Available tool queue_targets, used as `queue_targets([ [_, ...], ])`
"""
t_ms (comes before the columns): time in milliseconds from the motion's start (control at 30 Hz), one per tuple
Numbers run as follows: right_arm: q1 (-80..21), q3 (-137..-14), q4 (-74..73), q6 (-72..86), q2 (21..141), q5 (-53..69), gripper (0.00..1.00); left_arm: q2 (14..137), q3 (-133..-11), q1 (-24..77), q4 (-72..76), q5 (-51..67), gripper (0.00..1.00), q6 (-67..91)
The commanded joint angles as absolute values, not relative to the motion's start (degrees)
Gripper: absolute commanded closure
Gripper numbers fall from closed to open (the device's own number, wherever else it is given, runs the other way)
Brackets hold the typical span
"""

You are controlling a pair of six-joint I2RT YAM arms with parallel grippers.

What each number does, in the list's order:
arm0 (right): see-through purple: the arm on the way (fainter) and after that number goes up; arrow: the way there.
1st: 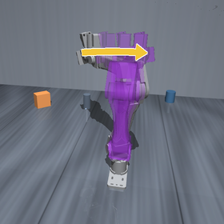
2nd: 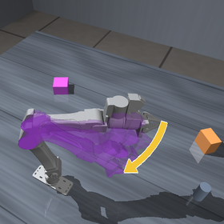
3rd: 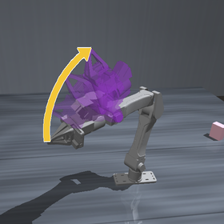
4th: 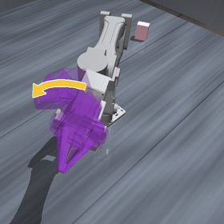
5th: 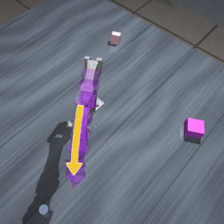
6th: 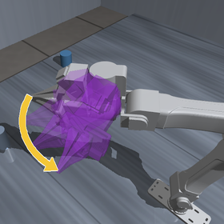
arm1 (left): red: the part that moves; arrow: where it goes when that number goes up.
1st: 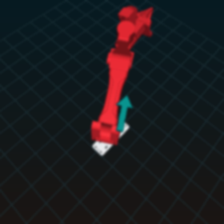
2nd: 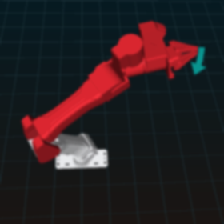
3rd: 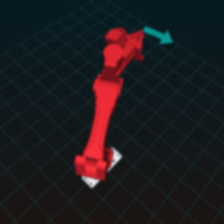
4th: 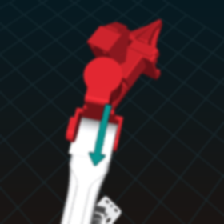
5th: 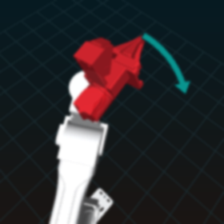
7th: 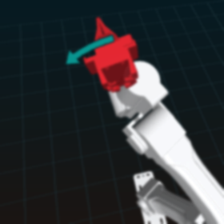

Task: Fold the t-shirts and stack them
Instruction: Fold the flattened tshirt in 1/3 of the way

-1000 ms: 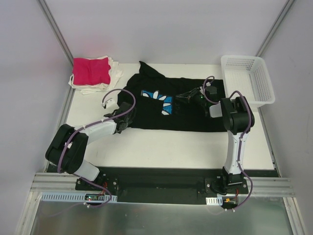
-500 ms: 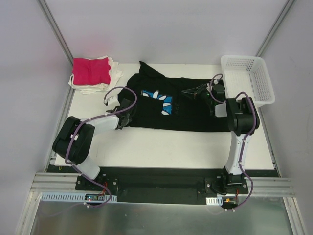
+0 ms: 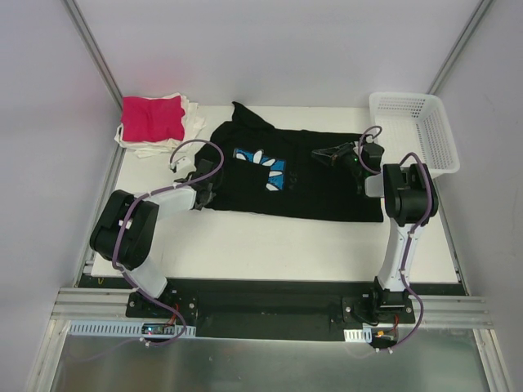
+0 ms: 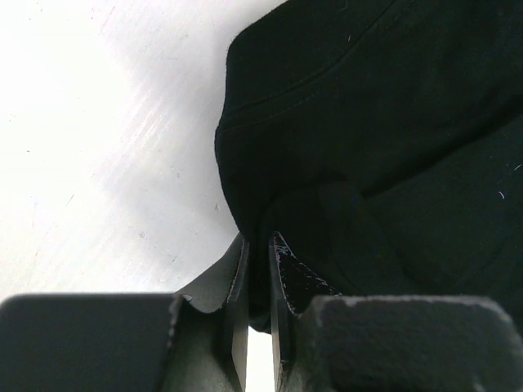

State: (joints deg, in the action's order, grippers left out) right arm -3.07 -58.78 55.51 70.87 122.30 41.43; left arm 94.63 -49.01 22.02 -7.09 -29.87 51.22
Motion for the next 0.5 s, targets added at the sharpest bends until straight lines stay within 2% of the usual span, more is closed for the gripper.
queue_targets([
  [0, -3.08, -59.15, 59.68, 71.28, 119.62, 42.63, 0.81, 95.19, -49.83, 21.53, -8.35, -29.09, 0.96, 49.66],
  [100, -4.39, -58.01, 59.68, 71.37, 119.62, 42.36, 0.81, 94.49, -49.92, 21.53, -8.7, -29.27, 0.96, 49.13],
  [267, -13.26, -58.88, 60.55, 73.11, 121.63, 42.1, 0.8, 92.99, -50.54, 21.53, -9.75, -29.79, 0.96, 47.82],
  [467, -25.04, -68.28, 60.82, 76.72, 129.1, 42.98, 0.8, 92.72, -50.62, 21.53, -9.93, -29.62, 0.95, 47.55],
])
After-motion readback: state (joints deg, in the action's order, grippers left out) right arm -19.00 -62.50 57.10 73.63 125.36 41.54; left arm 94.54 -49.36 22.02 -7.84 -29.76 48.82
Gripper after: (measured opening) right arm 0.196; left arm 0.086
